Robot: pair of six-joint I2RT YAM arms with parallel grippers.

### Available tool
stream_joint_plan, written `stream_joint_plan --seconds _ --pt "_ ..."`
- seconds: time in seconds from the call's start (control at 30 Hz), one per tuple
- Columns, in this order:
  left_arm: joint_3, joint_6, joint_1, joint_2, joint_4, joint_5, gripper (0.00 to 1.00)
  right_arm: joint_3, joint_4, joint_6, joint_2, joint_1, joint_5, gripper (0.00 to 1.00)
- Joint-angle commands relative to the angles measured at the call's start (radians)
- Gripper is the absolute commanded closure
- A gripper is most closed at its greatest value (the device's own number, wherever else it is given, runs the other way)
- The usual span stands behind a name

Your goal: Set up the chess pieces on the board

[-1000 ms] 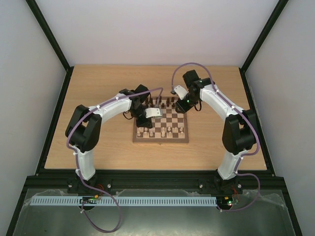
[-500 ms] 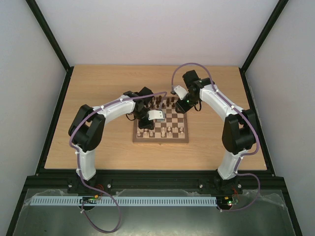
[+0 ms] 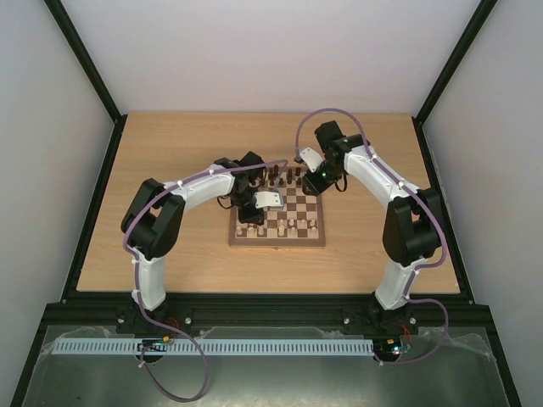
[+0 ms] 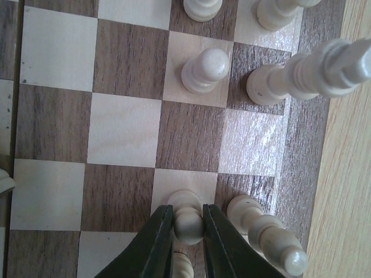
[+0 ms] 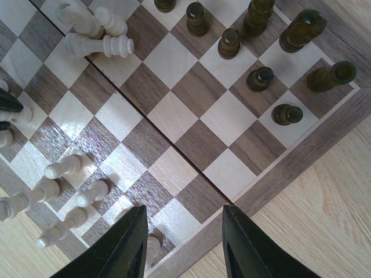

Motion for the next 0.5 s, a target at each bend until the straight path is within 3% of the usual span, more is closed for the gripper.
stream_joint_plan --seconds 0.0,0.2,0.47 --pt "0.021 0.002 -0.004 0.014 -0.003 0.002 0.81 0.012 -0.033 -0.004 0.017 0.001 -0.014 0.64" --pt "0.025 -0.003 0.014 -0.032 -0.011 0.015 0.7 0.013 -0.033 -0.007 0.016 0.001 -0.009 0.64" --pt "0.05 -0.02 0.075 -0.112 -0.009 0.149 0.67 0.009 -0.031 -0.009 0.014 0.001 0.002 0.64"
